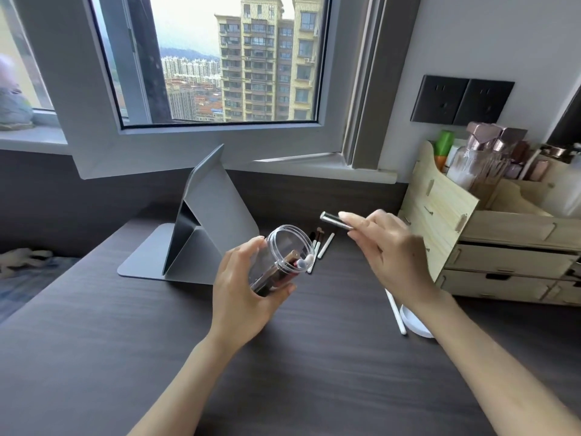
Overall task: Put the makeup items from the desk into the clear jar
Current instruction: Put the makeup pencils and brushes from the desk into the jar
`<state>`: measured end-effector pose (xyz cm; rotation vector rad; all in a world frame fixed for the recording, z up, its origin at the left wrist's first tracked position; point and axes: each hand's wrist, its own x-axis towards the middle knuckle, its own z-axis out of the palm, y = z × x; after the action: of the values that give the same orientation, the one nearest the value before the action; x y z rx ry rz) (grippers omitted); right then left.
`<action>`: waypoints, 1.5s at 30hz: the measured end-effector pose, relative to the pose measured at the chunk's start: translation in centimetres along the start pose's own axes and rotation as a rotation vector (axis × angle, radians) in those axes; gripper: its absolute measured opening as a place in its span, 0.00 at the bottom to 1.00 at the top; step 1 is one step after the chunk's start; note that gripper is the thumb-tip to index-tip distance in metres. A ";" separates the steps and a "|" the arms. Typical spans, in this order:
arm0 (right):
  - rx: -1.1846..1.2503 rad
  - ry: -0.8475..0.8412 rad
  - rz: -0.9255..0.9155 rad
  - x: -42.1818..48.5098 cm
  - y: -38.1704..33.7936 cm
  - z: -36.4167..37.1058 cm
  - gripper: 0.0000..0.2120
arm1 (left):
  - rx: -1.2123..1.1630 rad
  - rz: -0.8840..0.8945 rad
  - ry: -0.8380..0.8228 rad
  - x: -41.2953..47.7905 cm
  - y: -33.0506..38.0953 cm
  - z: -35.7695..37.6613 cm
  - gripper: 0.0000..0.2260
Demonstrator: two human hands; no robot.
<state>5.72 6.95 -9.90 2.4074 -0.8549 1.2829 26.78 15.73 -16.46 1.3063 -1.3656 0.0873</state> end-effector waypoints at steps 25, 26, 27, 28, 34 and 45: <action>0.180 -0.506 0.425 1.7 0.3 7.6 0.11 | -0.307 -0.242 0.124 0.8 -0.6 -0.9 0.33; 0.111 -0.572 0.364 1.3 0.5 9.1 0.13 | -0.321 -0.256 0.144 0.9 -0.7 -1.0 0.33; 0.031 -0.633 0.287 1.1 0.6 10.5 0.15 | -0.326 -0.268 0.158 1.0 -0.7 -1.1 0.34; -0.060 -0.690 0.200 1.0 0.8 11.7 0.18 | -0.324 -0.278 0.165 1.0 -0.8 -1.2 0.34; -0.537 -0.898 -0.229 2.5 1.3 14.9 0.11 | -0.299 -0.269 0.176 1.2 -1.2 -1.3 0.33; -0.610 -1.009 -0.430 3.4 1.7 14.9 0.13 | -0.273 -0.214 0.152 0.9 -1.2 -0.9 0.34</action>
<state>15.93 -3.13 -15.57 2.3977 -0.7030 -0.3896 28.51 15.33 -16.26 1.1814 -1.0614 -0.1390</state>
